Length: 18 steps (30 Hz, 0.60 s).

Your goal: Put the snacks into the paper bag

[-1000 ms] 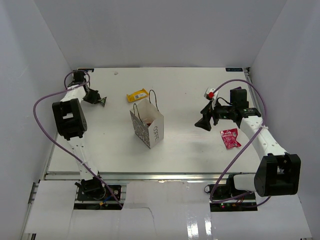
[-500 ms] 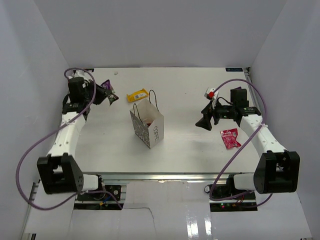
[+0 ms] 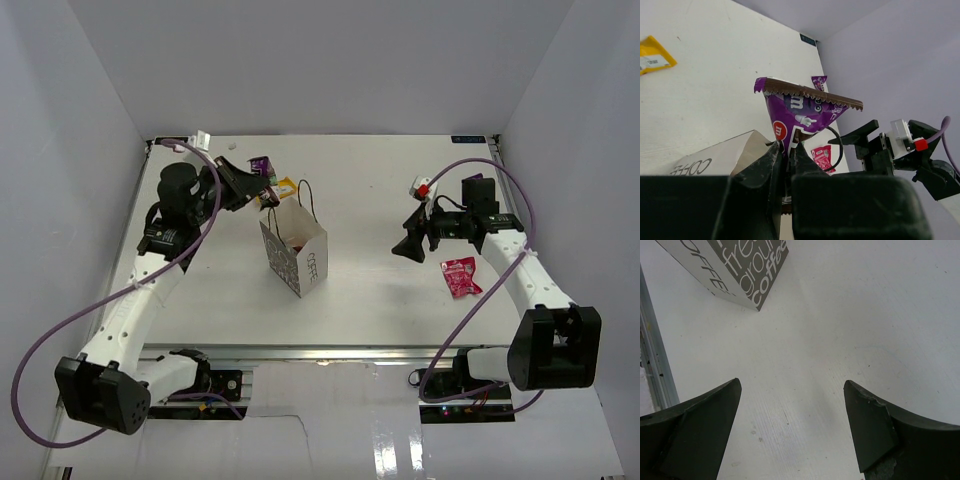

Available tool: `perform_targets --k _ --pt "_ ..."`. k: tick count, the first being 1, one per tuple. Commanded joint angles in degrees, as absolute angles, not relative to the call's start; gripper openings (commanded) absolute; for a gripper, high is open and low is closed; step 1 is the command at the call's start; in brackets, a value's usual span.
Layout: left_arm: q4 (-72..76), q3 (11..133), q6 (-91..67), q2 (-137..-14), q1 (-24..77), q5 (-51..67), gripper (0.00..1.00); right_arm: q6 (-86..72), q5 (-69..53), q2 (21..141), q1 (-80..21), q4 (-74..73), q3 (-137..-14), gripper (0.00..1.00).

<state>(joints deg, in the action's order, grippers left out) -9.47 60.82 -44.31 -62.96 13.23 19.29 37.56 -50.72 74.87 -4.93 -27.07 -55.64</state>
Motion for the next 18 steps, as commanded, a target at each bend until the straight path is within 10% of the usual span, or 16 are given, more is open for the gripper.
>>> perform_targets --k 1,18 --pt "-8.17 64.15 -44.47 -64.07 16.34 17.15 0.08 38.15 -51.77 71.72 -4.75 -27.69 -55.20 0.89" --pt "-6.33 62.23 -39.30 -66.97 18.98 22.65 0.15 37.79 -51.85 69.87 -4.75 -27.42 -52.82 0.89"
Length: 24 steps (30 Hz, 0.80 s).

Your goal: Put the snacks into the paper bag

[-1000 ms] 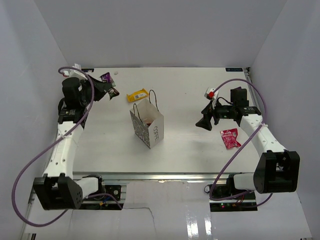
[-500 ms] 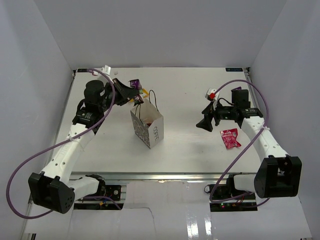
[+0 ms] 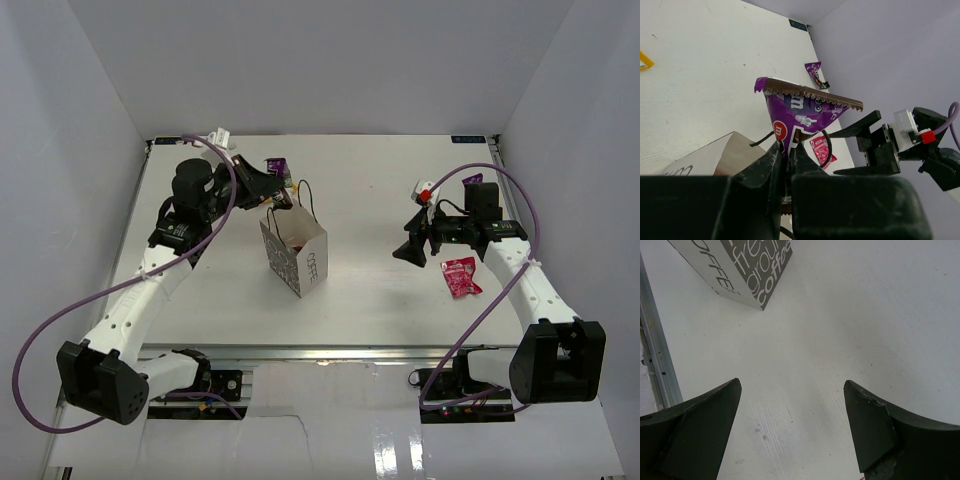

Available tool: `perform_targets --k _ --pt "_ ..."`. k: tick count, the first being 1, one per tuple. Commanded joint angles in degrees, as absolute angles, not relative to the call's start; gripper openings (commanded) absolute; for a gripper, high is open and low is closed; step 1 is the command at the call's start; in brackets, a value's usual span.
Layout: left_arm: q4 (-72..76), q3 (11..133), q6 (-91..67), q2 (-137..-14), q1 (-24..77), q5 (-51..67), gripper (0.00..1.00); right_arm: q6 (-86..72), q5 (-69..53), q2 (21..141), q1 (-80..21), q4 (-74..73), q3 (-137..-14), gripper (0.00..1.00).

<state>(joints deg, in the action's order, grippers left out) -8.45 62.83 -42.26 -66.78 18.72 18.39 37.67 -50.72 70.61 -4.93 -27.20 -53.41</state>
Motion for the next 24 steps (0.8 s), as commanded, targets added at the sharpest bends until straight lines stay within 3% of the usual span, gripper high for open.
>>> perform_targets --k 1,7,17,24 --pt "-5.28 62.05 -38.59 -67.23 18.98 24.15 0.15 37.88 -51.86 69.87 -4.75 -27.33 -52.82 0.89" --pt "-4.92 59.86 -36.74 -66.71 18.98 27.16 0.15 38.76 -51.59 69.43 -4.75 -27.51 -52.21 0.89" --pt "-4.66 58.44 -35.86 -66.62 18.98 29.09 0.52 39.55 -50.98 69.87 -4.75 -27.77 -52.38 0.89" --pt "-6.50 66.26 -31.74 -68.20 18.98 26.81 0.63 51.13 -48.70 72.24 -4.66 -37.24 -58.95 0.92"
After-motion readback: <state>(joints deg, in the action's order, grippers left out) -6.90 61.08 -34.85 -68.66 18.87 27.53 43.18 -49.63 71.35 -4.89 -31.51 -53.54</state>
